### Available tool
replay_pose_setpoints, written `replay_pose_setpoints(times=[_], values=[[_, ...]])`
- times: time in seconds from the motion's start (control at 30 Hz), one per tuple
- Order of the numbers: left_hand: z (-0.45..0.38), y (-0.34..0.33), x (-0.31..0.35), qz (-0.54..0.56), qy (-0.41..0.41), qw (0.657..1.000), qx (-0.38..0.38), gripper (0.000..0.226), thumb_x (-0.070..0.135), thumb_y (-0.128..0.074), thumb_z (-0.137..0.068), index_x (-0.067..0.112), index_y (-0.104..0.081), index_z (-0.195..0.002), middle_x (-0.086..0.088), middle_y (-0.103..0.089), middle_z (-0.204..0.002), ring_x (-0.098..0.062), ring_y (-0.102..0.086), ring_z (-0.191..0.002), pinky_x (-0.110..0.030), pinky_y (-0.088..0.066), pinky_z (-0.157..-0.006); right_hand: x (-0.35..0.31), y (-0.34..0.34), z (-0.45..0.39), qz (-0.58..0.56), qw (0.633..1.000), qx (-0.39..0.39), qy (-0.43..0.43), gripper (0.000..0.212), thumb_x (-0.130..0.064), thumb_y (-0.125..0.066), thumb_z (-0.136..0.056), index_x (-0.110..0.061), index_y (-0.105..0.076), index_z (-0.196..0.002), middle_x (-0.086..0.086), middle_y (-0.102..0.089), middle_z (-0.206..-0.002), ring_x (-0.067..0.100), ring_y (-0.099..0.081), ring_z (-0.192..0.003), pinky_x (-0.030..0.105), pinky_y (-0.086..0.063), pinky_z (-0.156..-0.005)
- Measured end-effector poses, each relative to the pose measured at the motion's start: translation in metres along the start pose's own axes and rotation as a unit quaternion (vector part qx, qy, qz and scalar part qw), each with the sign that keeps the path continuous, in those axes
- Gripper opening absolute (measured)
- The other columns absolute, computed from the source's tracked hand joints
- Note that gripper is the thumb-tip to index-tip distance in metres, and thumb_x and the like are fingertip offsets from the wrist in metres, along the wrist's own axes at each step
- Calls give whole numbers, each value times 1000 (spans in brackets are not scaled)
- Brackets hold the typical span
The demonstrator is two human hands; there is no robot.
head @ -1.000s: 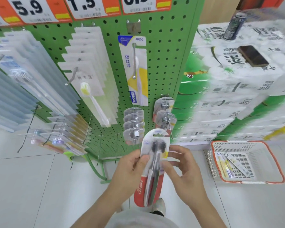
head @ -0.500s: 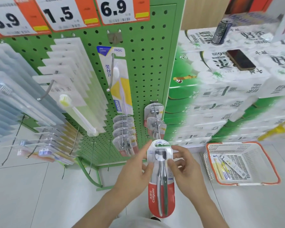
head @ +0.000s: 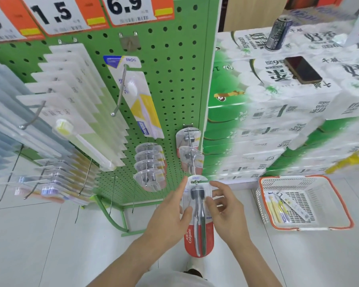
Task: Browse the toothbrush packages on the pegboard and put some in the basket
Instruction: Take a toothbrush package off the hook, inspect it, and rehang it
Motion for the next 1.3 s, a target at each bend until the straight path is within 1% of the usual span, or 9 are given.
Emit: replay_pose_setpoints(times=[0.23, 0.47, 0.63, 0.73, 0.83, 0.93, 1.0, 1.1, 1.3], values=[[-20, 3, 4, -36, -12, 998, 56, 69, 32, -52, -101, 45, -12, -156, 6, -41, -154, -15, -49, -133, -30, -43, -102, 4, -3, -27, 49, 998, -14, 22, 29, -9, -62, -97, -34, -61, -111, -9, -73, -95, 3, -69, -89, 12, -51, -72], [-43, -3, -1, -75, 3, 995, 61, 66, 27, -49, -104, 35, -12, -158, -7, -42, -148, -30, -62, -108, -43, -51, -84, -9, 11, -90, 106, 994, -9, 29, 16, -11, -62, -98, -25, -67, -97, -16, -69, -94, -9, -62, -91, 16, -48, -81], [-50, -1, -4, -52, 33, 995, 79, 60, 30, -50, -104, 38, -17, -153, -5, -49, -146, -29, -64, -108, -44, -53, -83, 0, -9, -131, 177, 976, -129, 0, 34, -16, -76, -90, -14, -67, -123, -6, -68, -112, 10, -62, -107, 30, -51, -98], [-52, 0, -2, -46, 33, 995, 82, 59, 28, -51, -104, 37, -19, -153, -5, -52, -143, -27, -62, -111, -41, -53, -83, 6, -28, -143, 209, 961, -182, 3, 34, -26, -79, -88, -17, -70, -119, -1, -73, -116, 16, -66, -109, 37, -52, -100], [-53, 3, -1, -56, 27, 994, 85, 57, 28, -48, -104, 39, -17, -151, -3, -54, -138, -24, -61, -108, -40, -53, -81, 6, -38, -146, 184, 964, -190, 4, 3, -20, -75, -91, -21, -75, -94, 1, -77, -98, 23, -71, -98, 40, -55, -92], [-53, 5, 1, -71, 19, 993, 95, 57, 26, -44, -105, 35, -16, -154, -3, -50, -143, -25, -60, -111, -39, -51, -83, -1, -35, -149, 175, 970, -170, 13, 12, -16, -71, -94, -19, -73, -82, 5, -74, -79, 32, -69, -76, 36, -56, -70], [-53, 5, 1, -75, 18, 992, 100, 57, 26, -42, -106, 33, -16, -156, -5, -49, -144, -27, -58, -114, -40, -50, -87, -6, -37, -149, 195, 963, -182, 34, 14, -17, -70, -94, -17, -72, -81, -6, -68, -67, 19, -59, -54, 33, -51, -55], [-53, 4, -2, -84, 22, 991, 102, 56, 29, -39, -106, 31, -17, -157, -6, -50, -141, -28, -55, -118, -43, -48, -93, -16, -45, -149, 287, 930, -205, 104, 18, -17, -68, -96, -6, -68, -83, -8, -51, -70, 7, -46, -63, 26, -34, -58], [-51, 7, 0, -83, 23, 990, 112, 55, 28, -42, -106, 26, -21, -157, -7, -51, -141, -27, -53, -123, -42, -47, -98, 4, -29, -150, 383, 899, -184, 101, 20, -26, -60, -100, -8, -67, -93, -2, -36, -76, 26, -44, -71, 32, -33, -58]])
Point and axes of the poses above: each hand's wrist, its own z-axis away from the middle knuckle, its own y-axis out of the back of the hand, x = y × z, the point moved 9 cm from there along -z, towards the middle knuckle
